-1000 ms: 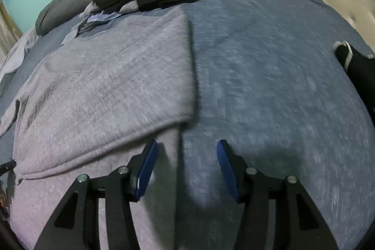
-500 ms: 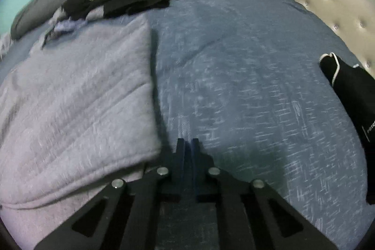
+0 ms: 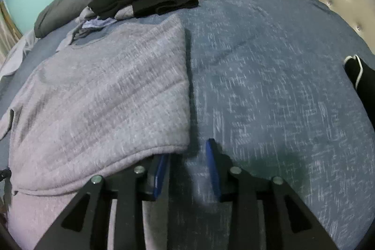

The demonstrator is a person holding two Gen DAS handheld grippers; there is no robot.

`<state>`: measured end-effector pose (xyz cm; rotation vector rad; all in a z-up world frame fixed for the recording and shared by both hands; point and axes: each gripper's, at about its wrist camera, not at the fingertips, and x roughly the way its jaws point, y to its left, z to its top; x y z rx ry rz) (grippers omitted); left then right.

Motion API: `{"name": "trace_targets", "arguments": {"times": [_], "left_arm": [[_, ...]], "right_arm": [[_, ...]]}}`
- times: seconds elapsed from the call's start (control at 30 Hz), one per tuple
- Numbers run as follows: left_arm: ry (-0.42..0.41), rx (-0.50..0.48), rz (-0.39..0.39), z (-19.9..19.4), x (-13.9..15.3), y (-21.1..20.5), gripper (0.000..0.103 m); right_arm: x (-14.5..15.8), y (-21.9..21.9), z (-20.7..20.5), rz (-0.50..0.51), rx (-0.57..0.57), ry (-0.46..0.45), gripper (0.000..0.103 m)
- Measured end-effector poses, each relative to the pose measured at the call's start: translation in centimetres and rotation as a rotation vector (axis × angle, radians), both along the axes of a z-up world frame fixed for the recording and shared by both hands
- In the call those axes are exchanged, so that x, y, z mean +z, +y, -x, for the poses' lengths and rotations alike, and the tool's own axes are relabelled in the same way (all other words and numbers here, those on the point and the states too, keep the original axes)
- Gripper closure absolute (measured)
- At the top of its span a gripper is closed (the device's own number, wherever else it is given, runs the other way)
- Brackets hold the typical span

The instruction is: Fold clothes

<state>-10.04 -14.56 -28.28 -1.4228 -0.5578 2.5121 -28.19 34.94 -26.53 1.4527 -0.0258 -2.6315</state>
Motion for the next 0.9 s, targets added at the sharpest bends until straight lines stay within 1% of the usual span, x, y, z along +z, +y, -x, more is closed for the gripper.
{"name": "trace_targets", "arguments": {"times": [0.07, 0.17, 0.3, 0.4, 0.43, 0.5, 0.63, 0.9], "left_arm": [[0.006, 0.006, 0.004, -0.1, 0.0, -0.1, 0.1], [0.032, 0.022, 0.012, -0.2, 0.6, -0.3, 0.1], [0.068, 0.036, 0.013, -0.4, 1.5, -0.8, 0.1], [0.083, 0.048, 0.017, -0.4, 2.0, -1.2, 0.1], [0.084, 0.052, 0.019, -0.3, 2.0, -1.3, 0.1], [0.081, 0.057, 0.018, -0.3, 1.8, -1.5, 0.1], [0.056, 0.062, 0.004, 0.2, 0.8, -1.7, 0.1], [0.024, 0.061, -0.012, 0.2, -0.2, -1.9, 0.1]], "right_arm": [[0.2, -0.3, 0.5, -0.007, 0.009, 0.011, 0.07], [-0.3, -0.7, 1.3, -0.042, 0.014, -0.003, 0.07], [-0.8, -0.8, 2.3, -0.019, -0.004, -0.004, 0.07], [-0.9, -1.2, 2.6, -0.041, 0.008, 0.004, 0.071], [-0.8, -1.4, 2.7, -0.049, 0.018, 0.005, 0.074], [-0.6, -1.9, 2.9, -0.065, 0.046, 0.01, 0.089], [-0.4, -2.1, 2.5, -0.111, 0.071, 0.021, 0.092], [-0.8, -0.5, 1.8, -0.121, 0.078, 0.001, 0.092]]}}
